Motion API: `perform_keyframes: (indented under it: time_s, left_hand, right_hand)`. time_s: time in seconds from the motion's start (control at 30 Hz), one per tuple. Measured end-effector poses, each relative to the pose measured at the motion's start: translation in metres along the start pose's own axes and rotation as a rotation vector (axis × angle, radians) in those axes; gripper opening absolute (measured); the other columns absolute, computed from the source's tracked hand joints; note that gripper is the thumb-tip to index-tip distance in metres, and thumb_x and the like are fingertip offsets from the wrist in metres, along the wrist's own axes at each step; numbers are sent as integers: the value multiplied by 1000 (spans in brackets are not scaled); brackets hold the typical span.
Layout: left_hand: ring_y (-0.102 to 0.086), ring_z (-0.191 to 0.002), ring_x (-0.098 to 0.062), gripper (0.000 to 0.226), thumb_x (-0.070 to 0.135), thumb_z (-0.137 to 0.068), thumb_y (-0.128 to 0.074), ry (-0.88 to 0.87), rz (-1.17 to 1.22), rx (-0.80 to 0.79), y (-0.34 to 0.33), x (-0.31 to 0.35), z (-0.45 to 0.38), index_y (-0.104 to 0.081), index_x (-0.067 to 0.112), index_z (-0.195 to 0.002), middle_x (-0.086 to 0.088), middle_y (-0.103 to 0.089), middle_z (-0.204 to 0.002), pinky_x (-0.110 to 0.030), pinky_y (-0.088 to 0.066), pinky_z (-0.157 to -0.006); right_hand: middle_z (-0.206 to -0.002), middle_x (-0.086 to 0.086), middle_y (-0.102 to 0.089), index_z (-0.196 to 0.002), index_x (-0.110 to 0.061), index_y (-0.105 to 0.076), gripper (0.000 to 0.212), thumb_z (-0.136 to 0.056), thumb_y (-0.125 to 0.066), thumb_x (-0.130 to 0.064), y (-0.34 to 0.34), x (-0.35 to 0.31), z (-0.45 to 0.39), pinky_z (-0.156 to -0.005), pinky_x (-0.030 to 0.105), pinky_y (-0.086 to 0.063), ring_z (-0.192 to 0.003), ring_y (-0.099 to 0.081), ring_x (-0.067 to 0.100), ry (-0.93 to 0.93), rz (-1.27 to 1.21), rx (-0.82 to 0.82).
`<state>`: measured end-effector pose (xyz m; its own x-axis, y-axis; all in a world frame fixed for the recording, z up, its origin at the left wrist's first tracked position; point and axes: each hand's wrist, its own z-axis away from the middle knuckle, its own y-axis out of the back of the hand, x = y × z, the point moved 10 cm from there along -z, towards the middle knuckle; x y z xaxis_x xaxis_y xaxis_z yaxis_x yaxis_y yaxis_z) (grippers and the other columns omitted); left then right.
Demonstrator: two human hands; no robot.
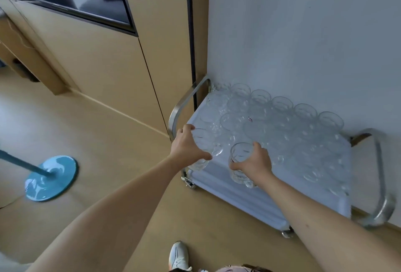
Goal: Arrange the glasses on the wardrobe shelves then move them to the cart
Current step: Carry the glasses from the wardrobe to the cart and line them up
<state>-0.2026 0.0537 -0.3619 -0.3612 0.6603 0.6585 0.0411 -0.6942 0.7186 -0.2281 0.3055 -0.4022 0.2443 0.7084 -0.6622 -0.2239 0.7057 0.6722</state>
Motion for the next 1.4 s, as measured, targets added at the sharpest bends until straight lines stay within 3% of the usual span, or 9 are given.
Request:
perform_keyframes:
  time_s: [0.13,0.3,0.43,0.63,0.77,0.93,1.3,1.4]
  left_hand:
    - [-47,-105,-12,112,37,-53,-99,-45,-18,-84,0,-12,-23,-35,20,-143,0,-44,-140,-28,-41,-86]
    - [-50,-117,-17,110,32,-53,-98,-112,-53,-188,-6,-17,-44,-34,21,-143,0,-42,-139,-33,-48,-95]
    - [-49,-122,-22,109,25,-57,-95,-140,-88,-275,-17,-20,-54,-31,21,-144,-1,-39,-138,-40,-50,-100]
    - [-48,-122,-19,109,20,-56,-95,-172,-123,-331,-31,-20,-72,-32,20,-146,-1,-41,-139,-39,-52,-99]
    - [-46,-124,-20,111,21,-53,-95,-170,-194,-322,-32,-26,-85,-33,24,-144,4,-48,-139,-41,-51,-99]
    - [-41,-128,-19,112,17,-52,-92,-174,-246,-331,-40,-28,-98,-33,28,-146,8,-49,-142,-33,-45,-100]
    - [-48,-124,-18,109,3,-58,-88,-208,-257,-433,-47,-33,-120,-31,32,-147,9,-46,-146,-26,-51,-75]
    - [-50,-113,-17,109,-1,-58,-86,-230,-235,-475,-50,-34,-127,-32,35,-145,8,-45,-145,-17,-50,-54]
  right_hand:
    - [-143,11,-41,-151,-13,-33,114,-59,-96,-37,-18,-2,-3,-87,28,-39,-124,-52,29,-77,-43,30]
    - [-149,12,-37,-156,-13,-27,121,-59,-96,-36,-33,-4,-2,-96,31,-39,-132,-47,30,-144,-50,82]
    - [-148,10,-39,-155,-14,-29,120,-58,-97,-34,-42,0,-1,-98,32,-41,-130,-49,28,-174,-66,109]
    - [-147,9,-40,-155,-16,-30,120,-57,-97,-33,-50,4,-21,-96,32,-41,-130,-50,27,-186,-54,84]
    - [-144,6,-43,-151,-20,-34,115,-56,-97,-31,-57,7,-37,-87,27,-36,-123,-51,24,-150,-67,65]
    - [-144,3,-42,-151,-23,-32,116,-56,-97,-29,-68,7,-50,-86,27,-36,-121,-52,23,-106,-95,47]
    - [-146,3,-40,-152,-17,-32,116,-57,-97,-25,-78,1,-63,-97,27,-38,-130,-47,22,-83,-87,49]
    - [-146,5,-39,-152,-17,-33,115,-56,-97,-21,-79,-1,-63,-98,27,-38,-130,-48,23,-74,-84,63]
